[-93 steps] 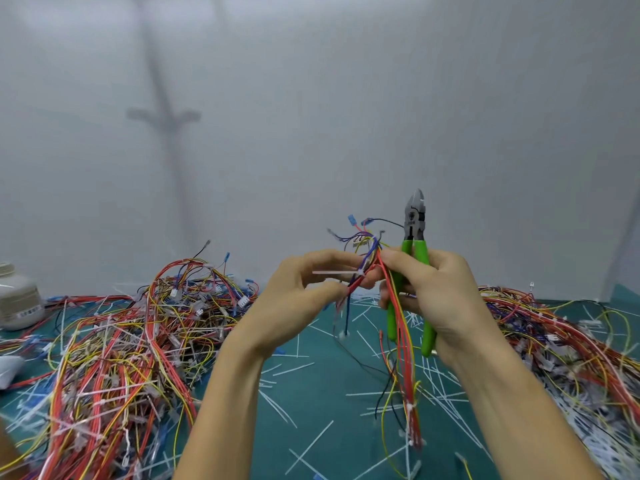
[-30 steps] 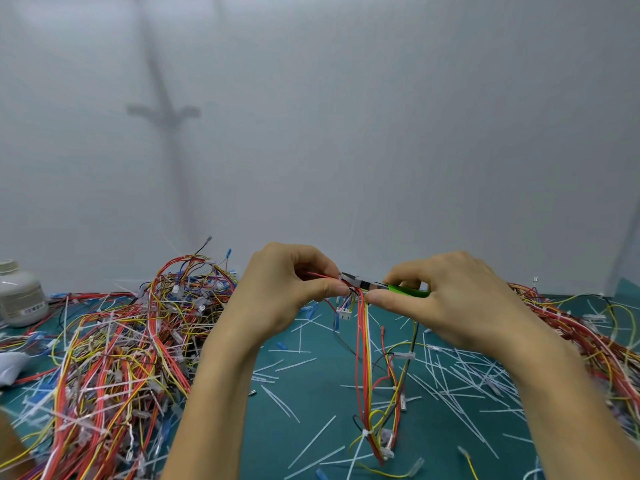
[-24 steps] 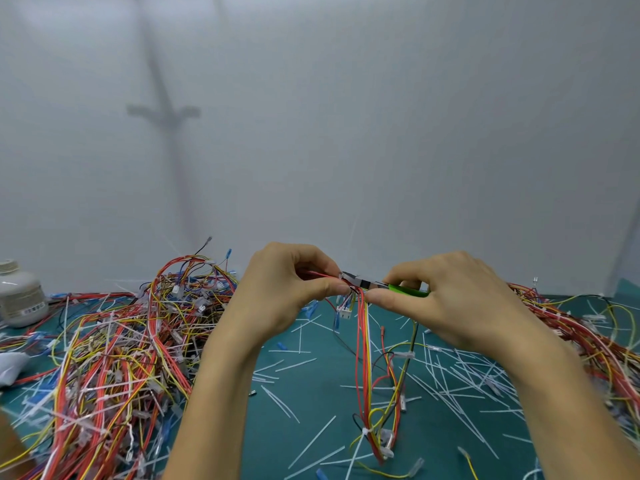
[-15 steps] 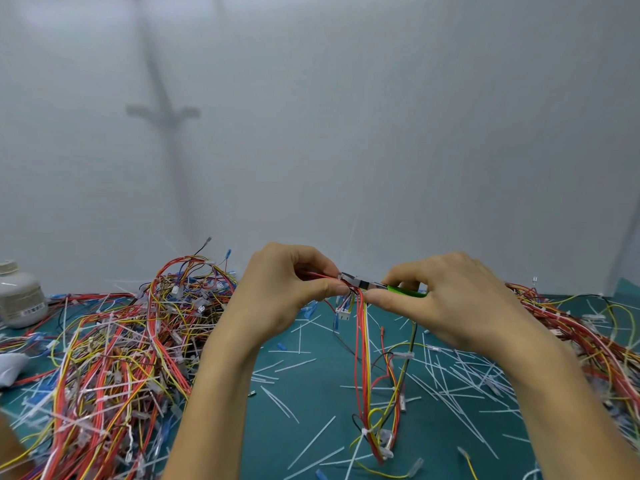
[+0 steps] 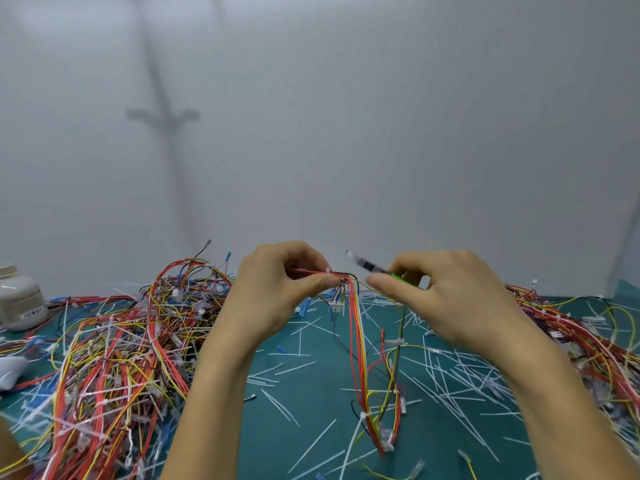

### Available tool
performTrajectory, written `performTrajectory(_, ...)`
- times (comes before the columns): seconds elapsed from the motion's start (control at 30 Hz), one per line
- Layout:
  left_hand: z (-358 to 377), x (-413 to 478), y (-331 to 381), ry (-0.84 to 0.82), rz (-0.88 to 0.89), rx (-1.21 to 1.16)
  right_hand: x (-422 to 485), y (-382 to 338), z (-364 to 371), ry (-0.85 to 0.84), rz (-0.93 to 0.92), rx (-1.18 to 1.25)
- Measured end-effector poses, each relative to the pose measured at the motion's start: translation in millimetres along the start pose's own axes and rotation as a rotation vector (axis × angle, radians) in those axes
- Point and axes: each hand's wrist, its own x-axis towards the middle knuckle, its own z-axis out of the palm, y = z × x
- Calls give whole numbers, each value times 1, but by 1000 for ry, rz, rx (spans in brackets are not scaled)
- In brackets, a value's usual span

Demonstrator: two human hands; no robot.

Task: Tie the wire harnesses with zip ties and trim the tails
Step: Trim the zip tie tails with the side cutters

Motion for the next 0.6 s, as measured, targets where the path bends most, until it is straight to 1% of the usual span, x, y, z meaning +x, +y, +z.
performTrajectory(0.07,0,0,-1,65,8,-38,1,-2,-1,62,47,172)
performTrajectory(0.13,0,0,-1,133,6,-99,1,-6,-2,92,110,416)
performTrajectory(0.2,1,0,-1,197,0,-156,1,-13,-4,47,200,686)
performTrajectory(0.27,3,0,0,247,15,-181,0,-20,-5,-37,268,892)
performTrajectory(0.37,8,1,1,289,61,-186,-3,-29,-4,-162,256,967)
performTrajectory(0.47,11,3,0,304,94,-164,-6,-39,3,-195,219,1041)
performTrajectory(0.53,13,3,0,293,112,-175,-6,-44,10,-134,224,1020)
performTrajectory(0.6,15,4,-1,288,128,-197,-5,-45,17,-17,228,907)
